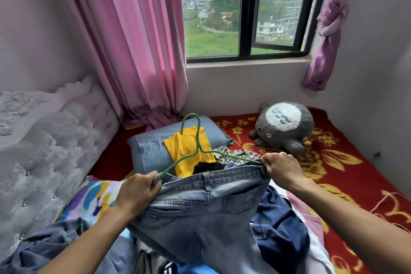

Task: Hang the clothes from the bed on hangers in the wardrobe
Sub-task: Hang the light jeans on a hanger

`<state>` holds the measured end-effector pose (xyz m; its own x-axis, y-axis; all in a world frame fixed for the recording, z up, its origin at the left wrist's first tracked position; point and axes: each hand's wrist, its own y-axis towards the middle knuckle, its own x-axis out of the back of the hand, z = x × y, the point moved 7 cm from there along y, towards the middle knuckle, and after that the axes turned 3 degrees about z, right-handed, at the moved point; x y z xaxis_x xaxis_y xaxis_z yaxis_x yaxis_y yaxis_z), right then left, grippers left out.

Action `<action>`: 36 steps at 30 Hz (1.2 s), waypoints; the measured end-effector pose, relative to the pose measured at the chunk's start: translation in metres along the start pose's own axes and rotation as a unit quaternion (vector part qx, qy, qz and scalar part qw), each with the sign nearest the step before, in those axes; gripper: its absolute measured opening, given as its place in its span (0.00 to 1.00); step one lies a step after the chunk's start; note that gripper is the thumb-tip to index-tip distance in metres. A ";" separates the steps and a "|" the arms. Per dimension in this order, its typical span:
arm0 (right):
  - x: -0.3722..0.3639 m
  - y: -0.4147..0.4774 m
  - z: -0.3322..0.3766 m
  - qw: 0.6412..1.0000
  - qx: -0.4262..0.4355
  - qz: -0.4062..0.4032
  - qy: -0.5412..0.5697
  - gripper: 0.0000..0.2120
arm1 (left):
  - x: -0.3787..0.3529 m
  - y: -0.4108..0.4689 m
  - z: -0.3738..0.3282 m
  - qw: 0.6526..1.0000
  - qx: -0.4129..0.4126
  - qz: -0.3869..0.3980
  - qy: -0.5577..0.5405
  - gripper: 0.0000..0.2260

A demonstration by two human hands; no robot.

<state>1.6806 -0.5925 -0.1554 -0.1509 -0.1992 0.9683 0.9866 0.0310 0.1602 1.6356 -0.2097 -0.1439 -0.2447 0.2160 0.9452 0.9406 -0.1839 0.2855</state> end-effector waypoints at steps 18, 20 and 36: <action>0.009 -0.011 0.068 0.987 0.150 -0.031 0.056 0.09 | 0.021 0.003 -0.008 0.999 -0.032 -0.032 -0.022 0.15; 0.014 -0.012 0.064 0.968 0.115 -0.030 0.222 0.11 | 0.023 0.001 0.000 0.996 -0.021 -0.027 -0.085 0.18; 0.110 0.015 0.133 0.940 0.163 -0.048 0.295 0.16 | 0.116 -0.098 0.057 0.839 0.214 -0.105 -0.489 0.10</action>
<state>1.6708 -0.4835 -0.0209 -0.0831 -0.7214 0.6875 0.8845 0.2644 0.3844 1.5283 -0.1118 -0.0713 -0.3015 0.9226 0.2405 0.9508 0.2720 0.1484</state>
